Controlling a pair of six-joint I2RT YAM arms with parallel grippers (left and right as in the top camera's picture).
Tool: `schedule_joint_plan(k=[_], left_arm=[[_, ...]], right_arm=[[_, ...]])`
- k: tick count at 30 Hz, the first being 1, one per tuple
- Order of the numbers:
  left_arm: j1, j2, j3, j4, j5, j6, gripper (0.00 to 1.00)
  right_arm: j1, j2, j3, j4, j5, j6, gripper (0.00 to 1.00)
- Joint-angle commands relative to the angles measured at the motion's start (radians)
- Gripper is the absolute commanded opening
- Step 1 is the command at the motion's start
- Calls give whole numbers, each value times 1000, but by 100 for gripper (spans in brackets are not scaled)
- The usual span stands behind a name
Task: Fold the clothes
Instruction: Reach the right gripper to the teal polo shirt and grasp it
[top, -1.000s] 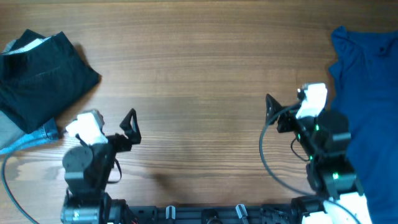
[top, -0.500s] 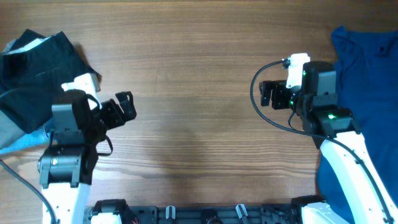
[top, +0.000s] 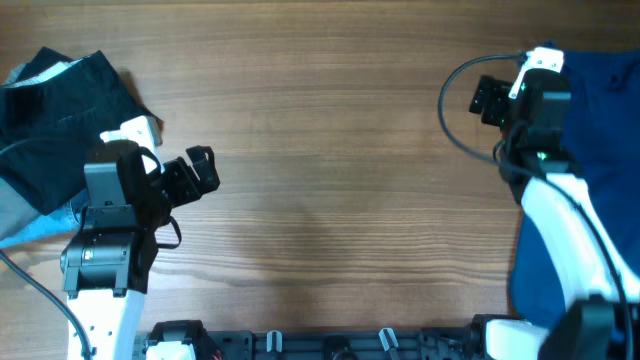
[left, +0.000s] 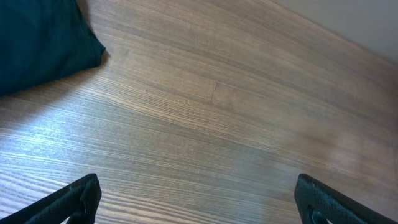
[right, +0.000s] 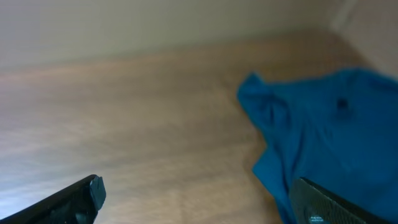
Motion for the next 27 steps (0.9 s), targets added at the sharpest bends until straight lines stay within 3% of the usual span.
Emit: schedule_joint_plan(k=[1,11,17,27], left_arm=[[6,2,20,-4,-6,-2,100],[6,2,20,-42,-5,-2,100],[6,2,20,-56,-6,-2,100],[6,2,20,-56,-6,-2,100]], right_arm=[[-54,147,13,34,3,-3,94],[-145,381,13,249,68,-36,89],[-151,471,13,307,105,-108,85],[-190,531,13,346,119,-108,81]])
